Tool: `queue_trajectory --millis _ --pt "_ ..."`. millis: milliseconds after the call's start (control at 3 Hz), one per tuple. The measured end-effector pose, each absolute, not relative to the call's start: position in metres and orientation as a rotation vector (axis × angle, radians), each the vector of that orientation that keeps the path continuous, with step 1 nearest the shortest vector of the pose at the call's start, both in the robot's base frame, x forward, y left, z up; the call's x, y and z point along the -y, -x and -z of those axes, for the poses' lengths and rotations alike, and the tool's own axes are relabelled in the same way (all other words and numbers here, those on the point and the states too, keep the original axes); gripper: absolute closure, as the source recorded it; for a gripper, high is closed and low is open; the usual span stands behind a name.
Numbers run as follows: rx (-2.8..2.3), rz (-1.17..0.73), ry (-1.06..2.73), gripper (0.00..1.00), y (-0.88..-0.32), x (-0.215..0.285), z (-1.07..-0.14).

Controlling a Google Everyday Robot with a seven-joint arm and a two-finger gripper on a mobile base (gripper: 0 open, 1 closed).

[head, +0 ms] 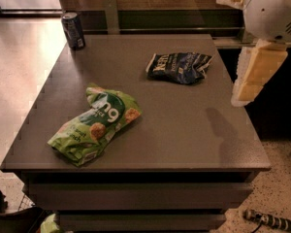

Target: Move green rice chip bag near pepsi can

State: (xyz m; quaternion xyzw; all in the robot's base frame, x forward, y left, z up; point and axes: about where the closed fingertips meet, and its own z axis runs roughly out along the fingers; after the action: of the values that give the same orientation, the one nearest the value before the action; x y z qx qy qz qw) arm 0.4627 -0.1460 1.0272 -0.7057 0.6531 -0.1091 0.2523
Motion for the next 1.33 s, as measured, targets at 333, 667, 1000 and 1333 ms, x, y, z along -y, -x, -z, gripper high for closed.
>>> queue_trajectory --millis 333,667,1000,1333 --pt "-1.602 0.295 2.052 0.00 -0.471 0.100 -1.022" --pt "-1.430 0.208 2.185 0.00 -0.479 0.037 -0.990" --pt "-1.315 0.107 2.226 0.00 -0.463 -0.007 -0.957" --pt "-1.315 0.107 2.226 0.00 -0.463 -0.007 -0.957"
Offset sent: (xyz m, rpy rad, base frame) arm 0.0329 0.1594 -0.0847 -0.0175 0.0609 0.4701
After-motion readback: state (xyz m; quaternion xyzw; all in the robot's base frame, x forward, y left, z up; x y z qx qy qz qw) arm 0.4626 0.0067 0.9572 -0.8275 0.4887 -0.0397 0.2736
